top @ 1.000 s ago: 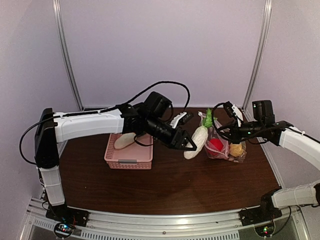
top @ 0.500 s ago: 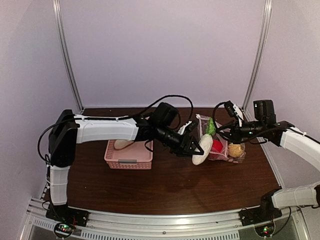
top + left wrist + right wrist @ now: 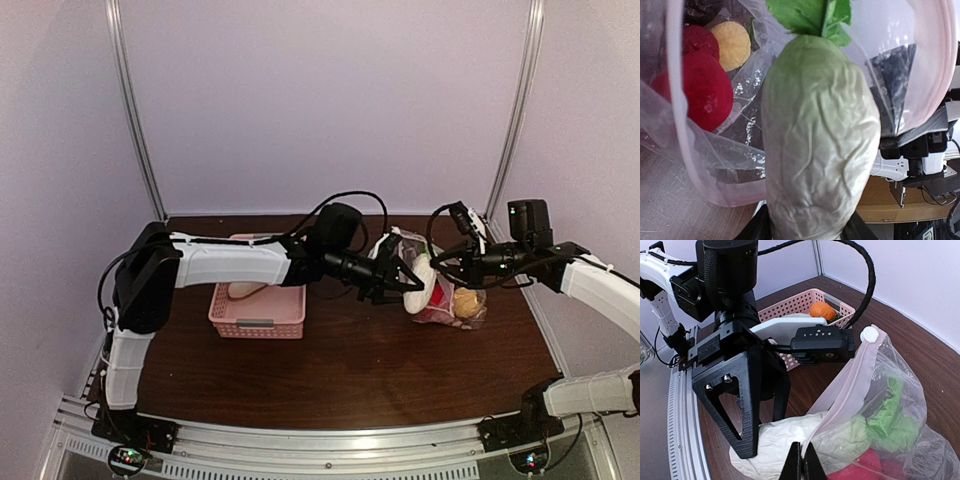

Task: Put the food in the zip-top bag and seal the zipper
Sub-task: Place the fake vegetable in the zipper food storage bag.

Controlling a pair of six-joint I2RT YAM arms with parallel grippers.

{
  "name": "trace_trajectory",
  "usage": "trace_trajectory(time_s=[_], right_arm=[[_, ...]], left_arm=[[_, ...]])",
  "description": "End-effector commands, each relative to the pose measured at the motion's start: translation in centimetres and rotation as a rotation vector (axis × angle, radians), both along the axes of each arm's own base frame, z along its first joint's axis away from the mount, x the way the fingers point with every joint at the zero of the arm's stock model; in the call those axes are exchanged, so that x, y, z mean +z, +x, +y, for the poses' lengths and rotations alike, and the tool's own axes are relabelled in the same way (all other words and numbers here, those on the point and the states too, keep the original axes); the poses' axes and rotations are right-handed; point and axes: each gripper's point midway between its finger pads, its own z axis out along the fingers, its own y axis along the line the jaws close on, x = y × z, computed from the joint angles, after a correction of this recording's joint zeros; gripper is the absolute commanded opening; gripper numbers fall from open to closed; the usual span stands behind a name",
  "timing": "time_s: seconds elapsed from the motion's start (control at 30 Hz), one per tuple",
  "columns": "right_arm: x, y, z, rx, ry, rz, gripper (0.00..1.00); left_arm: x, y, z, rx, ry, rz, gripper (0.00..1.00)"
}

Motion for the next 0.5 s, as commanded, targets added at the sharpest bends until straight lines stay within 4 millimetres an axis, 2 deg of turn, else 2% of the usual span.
trace_trajectory(time_s=[0.0, 0.03, 0.13, 0.33, 0.47], right_arm=[[0.5, -1.1, 0.5, 0.056, 0.011, -0.012, 0.0], [0.7, -1.4, 0.7, 0.073, 0.02, -0.01, 0.0], [1.1, -1.8, 1.0, 0.092, 0.032, -0.009, 0.0], [0.8, -2.3, 1.8, 0.128, 0.04, 0.016, 0.0], [1.3, -2.4, 2.0, 0.131, 0.058, 0.023, 0.0]], left_arm=[[3.2, 2.0, -1.4, 0.046, -0.151, 0.044, 0.2], [3.0, 3.1, -1.4, 0.105, -0.16, 0.079, 0.22], [2.5, 4.7, -1.4, 0.193, -0.17, 0.114, 0.22], [2.6, 6.8, -2.2, 0.296, -0.209, 0.139, 0.22], [1.8, 7.9, -2.4, 0.351, -0.178, 0.113, 0.23]])
